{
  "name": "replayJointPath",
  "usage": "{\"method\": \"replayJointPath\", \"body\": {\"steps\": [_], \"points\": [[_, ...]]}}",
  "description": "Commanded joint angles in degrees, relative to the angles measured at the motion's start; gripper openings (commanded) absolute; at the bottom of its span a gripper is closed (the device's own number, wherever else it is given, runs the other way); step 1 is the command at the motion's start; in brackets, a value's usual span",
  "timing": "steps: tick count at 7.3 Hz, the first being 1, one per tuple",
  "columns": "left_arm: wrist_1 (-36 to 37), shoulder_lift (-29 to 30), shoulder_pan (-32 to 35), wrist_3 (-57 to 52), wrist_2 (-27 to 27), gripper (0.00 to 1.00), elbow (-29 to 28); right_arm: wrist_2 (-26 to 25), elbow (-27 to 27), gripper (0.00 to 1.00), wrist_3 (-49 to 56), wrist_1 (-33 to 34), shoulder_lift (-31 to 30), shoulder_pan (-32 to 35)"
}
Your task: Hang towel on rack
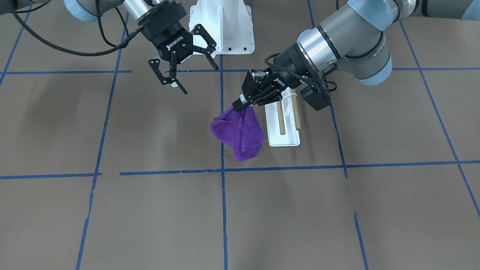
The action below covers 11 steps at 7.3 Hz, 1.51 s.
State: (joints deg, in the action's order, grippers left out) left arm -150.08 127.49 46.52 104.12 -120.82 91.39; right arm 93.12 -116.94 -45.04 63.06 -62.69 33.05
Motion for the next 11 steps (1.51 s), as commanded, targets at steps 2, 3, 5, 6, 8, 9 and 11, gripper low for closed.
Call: {"method": "replayJointPath", "body": {"steps": [2,3,5,6,8,9,11], "points": [[2.3,-2.2,0.0,0.3,0.1,0.0,5.0,16.2,-3.5,1.0,0.6,12.6,-2.8,13.6],[3.6,-4.2,0.1,-0.1,3.4,0.0,8.3,19.9,-3.6,1.0,2.5,17.5,-3.7,17.8],[10.7,-7.2,-0.6,-0.3,12.4,0.0,17.7,20.7,-4.5,1.0,15.1,34.8,-3.8,23.3],[18.0,-7.2,-4.0,-0.4,17.9,0.0,22.5,20.6,-4.5,1.0,21.2,38.2,-4.0,25.0],[38.1,-7.1,-15.1,-3.2,36.4,0.0,32.8,21.3,-4.1,1.0,22.4,39.2,-7.6,29.2],[45.8,-7.0,-19.6,-4.1,43.9,0.0,36.0,22.4,-3.8,1.0,23.9,39.2,-9.2,30.7],[52.9,-7.2,-22.5,-5.0,49.6,0.0,37.6,24.3,-3.5,1.0,27.7,39.9,-13.5,33.2]]}}
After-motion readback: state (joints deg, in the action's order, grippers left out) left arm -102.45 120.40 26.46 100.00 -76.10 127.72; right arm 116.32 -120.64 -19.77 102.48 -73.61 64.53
